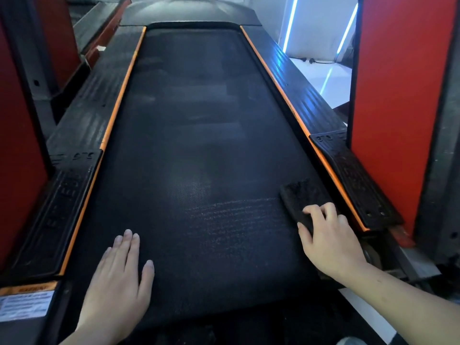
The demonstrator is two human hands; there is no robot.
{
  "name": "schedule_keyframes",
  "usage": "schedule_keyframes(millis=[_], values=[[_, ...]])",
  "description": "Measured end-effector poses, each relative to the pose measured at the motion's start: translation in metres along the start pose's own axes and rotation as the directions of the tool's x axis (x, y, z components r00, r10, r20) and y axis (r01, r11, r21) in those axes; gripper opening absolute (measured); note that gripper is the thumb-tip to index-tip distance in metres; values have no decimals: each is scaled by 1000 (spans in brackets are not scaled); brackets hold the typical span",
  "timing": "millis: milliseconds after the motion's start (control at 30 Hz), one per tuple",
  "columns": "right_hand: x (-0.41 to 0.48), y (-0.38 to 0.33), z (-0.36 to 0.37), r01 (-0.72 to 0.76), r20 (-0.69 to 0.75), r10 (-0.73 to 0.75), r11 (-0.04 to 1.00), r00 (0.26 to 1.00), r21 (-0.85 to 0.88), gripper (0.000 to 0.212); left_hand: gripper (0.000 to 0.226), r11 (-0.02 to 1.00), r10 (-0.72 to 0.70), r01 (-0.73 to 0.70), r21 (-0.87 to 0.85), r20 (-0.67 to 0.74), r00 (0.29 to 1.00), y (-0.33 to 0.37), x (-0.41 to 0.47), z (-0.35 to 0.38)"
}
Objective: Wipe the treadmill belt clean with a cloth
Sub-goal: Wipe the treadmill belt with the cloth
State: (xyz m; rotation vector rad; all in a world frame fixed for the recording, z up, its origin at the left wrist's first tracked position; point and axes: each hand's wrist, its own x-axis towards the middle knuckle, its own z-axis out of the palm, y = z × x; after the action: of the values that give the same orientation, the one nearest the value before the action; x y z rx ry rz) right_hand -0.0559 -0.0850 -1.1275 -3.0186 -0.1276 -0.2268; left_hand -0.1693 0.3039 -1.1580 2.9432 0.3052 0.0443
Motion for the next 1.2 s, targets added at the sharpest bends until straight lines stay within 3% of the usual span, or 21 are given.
schedule_keyframes(millis=[167, 300, 500, 1200], values=[[19, -6, -24, 85, -77, -78, 991, 994, 102, 23, 60, 998, 31, -24, 53, -122, 992, 0, 29, -23], [55, -34, -20, 95, -159, -75, 988, 984, 123, 25, 65, 999, 26, -21, 40, -153, 988, 1, 70, -21], [77, -56, 10, -11, 41, 7, 996, 999, 89, 42, 82, 1000, -25, 25, -9, -42, 999, -2, 75, -1], [31, -45, 16, 32, -51, -32, 999, 998, 6, 44, 83, 999, 16, -19, -37, -72, 997, -3, 46, 7]])
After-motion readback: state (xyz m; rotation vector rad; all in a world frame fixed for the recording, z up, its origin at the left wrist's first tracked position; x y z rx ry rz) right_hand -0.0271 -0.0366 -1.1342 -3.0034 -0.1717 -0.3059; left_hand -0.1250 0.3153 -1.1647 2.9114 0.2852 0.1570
